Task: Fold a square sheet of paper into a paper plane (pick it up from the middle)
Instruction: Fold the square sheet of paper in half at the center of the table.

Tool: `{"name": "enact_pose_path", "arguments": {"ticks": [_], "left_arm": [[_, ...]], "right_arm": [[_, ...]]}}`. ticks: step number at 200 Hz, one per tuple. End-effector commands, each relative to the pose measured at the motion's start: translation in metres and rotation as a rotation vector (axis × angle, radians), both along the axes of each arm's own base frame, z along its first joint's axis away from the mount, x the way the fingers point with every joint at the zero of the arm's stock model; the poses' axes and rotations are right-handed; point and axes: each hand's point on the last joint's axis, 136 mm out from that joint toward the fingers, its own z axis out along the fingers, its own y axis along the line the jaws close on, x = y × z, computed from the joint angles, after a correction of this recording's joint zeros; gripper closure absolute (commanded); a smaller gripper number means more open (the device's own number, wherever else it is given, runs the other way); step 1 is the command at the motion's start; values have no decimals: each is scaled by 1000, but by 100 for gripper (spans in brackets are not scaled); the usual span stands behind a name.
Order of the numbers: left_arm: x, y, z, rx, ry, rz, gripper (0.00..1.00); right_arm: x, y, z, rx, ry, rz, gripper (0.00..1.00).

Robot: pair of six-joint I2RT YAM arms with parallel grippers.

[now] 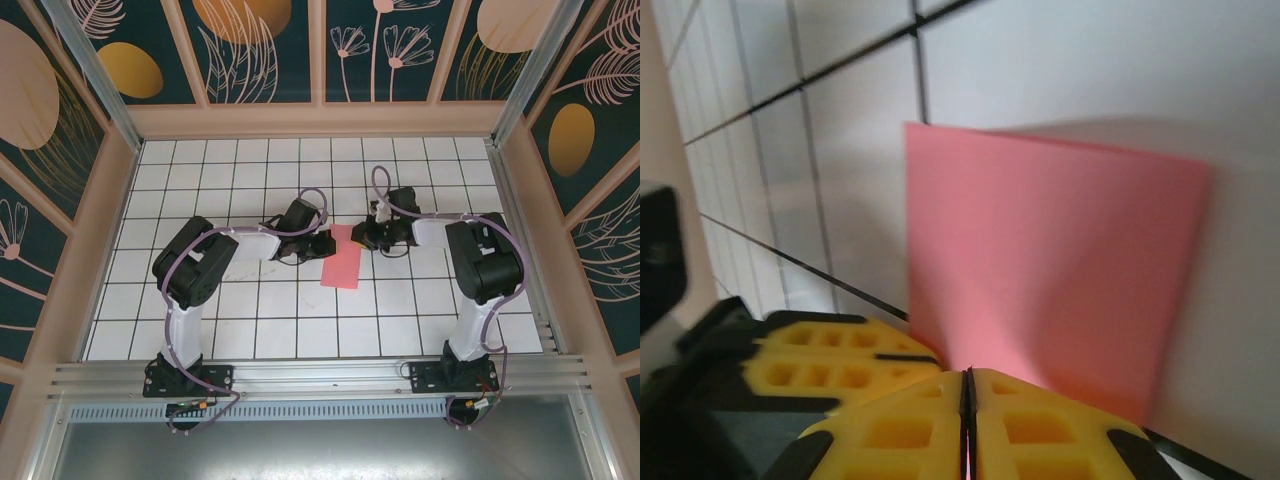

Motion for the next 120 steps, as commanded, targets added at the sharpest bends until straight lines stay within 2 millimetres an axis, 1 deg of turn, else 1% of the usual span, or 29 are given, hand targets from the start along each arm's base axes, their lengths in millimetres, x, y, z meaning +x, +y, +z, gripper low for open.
{"name": "enact_pose_path", "arguments": {"ticks": [1,13,22,34,48,61,72,91,120], "left_arm": [[-34,26,-47,137,151,-5,100],[-34,26,-46,134,153,-6,100],[-33,25,-45,130,151,-4,100],[-33,25,-45,130,151,-5,100],[-33,25,-44,127,150,-3,100],[-32,25,-43,122,150,-1,100],[-32,24,-42,121,147,1,100],[-31,24,-41,119,146,0,100],[-30,22,-41,117,146,1,100]], "right_arm": [[0,-9,-16,-53,13,-24,87],[2,-11,-23,-75,30,-23,88],[2,-10,-23,-70,34,-16,88],[6,-6,-13,-44,16,-7,88],[17,-5,5,-6,-17,-16,88],[29,-9,22,29,-47,-40,88],[38,-12,30,38,-65,-50,88],[47,-17,24,6,-62,-58,88],[50,-14,15,20,-43,-44,88]]}}
